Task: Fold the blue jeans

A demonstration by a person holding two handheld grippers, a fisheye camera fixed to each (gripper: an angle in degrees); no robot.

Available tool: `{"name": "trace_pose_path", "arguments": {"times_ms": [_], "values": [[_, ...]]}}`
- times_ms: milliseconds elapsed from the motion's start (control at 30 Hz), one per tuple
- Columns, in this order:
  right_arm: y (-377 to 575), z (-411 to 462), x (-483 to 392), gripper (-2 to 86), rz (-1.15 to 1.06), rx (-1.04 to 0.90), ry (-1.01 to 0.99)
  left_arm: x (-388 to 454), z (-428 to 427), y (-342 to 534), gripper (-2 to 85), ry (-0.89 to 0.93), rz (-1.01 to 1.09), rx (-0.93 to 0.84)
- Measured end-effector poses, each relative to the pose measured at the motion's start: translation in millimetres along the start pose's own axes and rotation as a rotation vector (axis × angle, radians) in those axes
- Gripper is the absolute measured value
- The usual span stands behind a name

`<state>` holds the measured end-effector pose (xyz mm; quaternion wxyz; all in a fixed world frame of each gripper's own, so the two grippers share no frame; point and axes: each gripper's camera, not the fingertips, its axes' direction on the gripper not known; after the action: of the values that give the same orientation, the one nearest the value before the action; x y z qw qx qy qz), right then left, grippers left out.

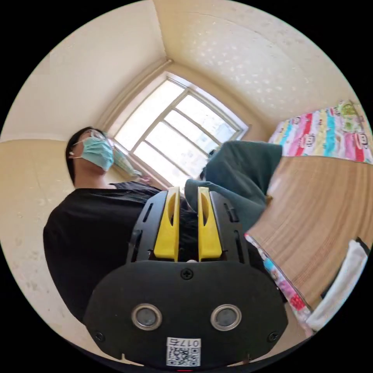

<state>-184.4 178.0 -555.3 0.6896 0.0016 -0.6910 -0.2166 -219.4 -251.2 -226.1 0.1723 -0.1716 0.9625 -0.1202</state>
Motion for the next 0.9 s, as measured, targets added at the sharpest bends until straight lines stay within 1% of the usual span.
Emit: {"name": "trace_pose_path", "arguments": {"times_ms": [33, 67, 100, 133, 167, 233, 267, 333, 367, 400, 433, 467, 500, 533, 567, 600, 633, 667, 700, 733, 767, 800, 833, 900], "values": [[-4.8, 0.9, 0.0, 13.5, 0.027, -0.011, 0.080, 31.1, 21.0, 5.0, 4.0, -0.049, 0.121, -0.080], [-16.4, 3.6, -0.2, 15.8, 0.063, 0.009, 0.204, 43.7, 32.5, 10.2, 4.0, -0.063, 0.169, -0.115], [-29.9, 8.0, -1.9, 16.8, 0.057, 0.061, 0.260, 63.6, 57.6, 24.4, 3.9, -0.076, 0.243, -0.182], [-37.1, 11.2, -3.0, 17.3, 0.039, 0.090, 0.261, 77.9, 86.9, 42.2, 3.7, -0.097, 0.300, -0.263], [-53.0, 19.3, -2.8, 18.2, 0.006, 0.153, 0.219, 83.4, 105.1, 52.8, 3.6, -0.119, 0.323, -0.322], [-81.1, 38.8, 7.1, 19.9, -0.005, 0.170, 0.102, 94.1, 192.1, 108.1, 3.1, -0.272, 0.404, -0.603], [-102.1, 59.7, 20.0, 21.0, 0.023, 0.118, 0.035, 94.6, 213.8, 124.7, 3.0, -0.316, 0.421, -0.666], [-129.7, 105.1, 47.8, 22.6, 0.116, -0.035, 0.016, 92.2, 285.4, 191.9, 3.2, -0.421, 0.480, -0.828], [-141.1, 144.3, 72.0, 23.6, 0.179, -0.198, 0.048, 90.8, 298.9, 207.0, 3.2, -0.433, 0.487, -0.848], [-142.9, 181.7, 102.3, 25.1, 0.287, -0.375, 0.100, 86.1, 320.3, 232.6, 3.3, -0.445, 0.484, -0.874], [-141.4, 192.5, 117.6, 25.9, 0.335, -0.404, 0.054, 72.2, 335.1, 252.4, 3.3, -0.458, 0.438, -0.909], [-133.3, 205.5, 148.8, 26.1, 0.457, -0.456, -0.041, 62.5, 341.4, 262.5, 3.3, -0.463, 0.409, -0.931], [-122.7, 215.5, 175.0, 25.9, 0.541, -0.493, -0.139, 45.7, 352.4, 284.8, 3.3, -0.442, 0.368, -0.975], [-116.9, 220.1, 185.8, 25.5, 0.575, -0.508, -0.191, 33.9, 362.7, 308.0, 3.3, -0.410, 0.335, -0.995], [-104.5, 228.2, 204.6, 24.5, 0.644, -0.524, -0.301, 30.4, 367.9, 318.4, 3.4, -0.397, 0.322, -0.999], [-92.9, 233.9, 219.5, 23.2, 0.703, -0.507, -0.419, 28.7, 379.4, 336.4, 3.4, -0.381, 0.320, -1.007], [-87.9, 235.2, 225.7, 21.6, 0.729, -0.486, -0.470, 33.5, 390.5, 347.5, 3.5, -0.388, 0.355, -1.015], [-80.5, 234.2, 235.8, 18.3, 0.765, -0.407, -0.581, 35.8, 396.4, 351.9, 3.5, -0.397, 0.374, -1.023], [-78.2, 230.9, 241.2, 12.1, 0.767, -0.334, -0.651, 38.7, 407.5, 359.3, 3.6, -0.404, 0.400, -1.028], [-77.9, 228.1, 243.0, 9.0, 0.765, -0.300, -0.657, 40.9, 417.4, 365.1, 3.6, -0.406, 0.413, -1.023], [-79.5, 221.1, 244.8, 6.3, 0.751, -0.235, -0.644, 42.6, 422.0, 367.6, 3.7, -0.414, 0.423, -1.015], [-85.5, 213.3, 242.8, 4.7, 0.695, -0.160, -0.684, 46.3, 430.2, 371.7, 3.8, -0.452, 0.446, -0.998], [-89.4, 208.4, 241.2, 4.3, 0.663, -0.121, -0.703, 52.8, 438.1, 375.8, 4.0, -0.494, 0.479, -0.988], [-105.3, 184.2, 235.0, 3.4, 0.540, 0.066, -0.794, 65.4, 447.6, 380.6, 4.3, -0.586, 0.538, -0.953]]}}
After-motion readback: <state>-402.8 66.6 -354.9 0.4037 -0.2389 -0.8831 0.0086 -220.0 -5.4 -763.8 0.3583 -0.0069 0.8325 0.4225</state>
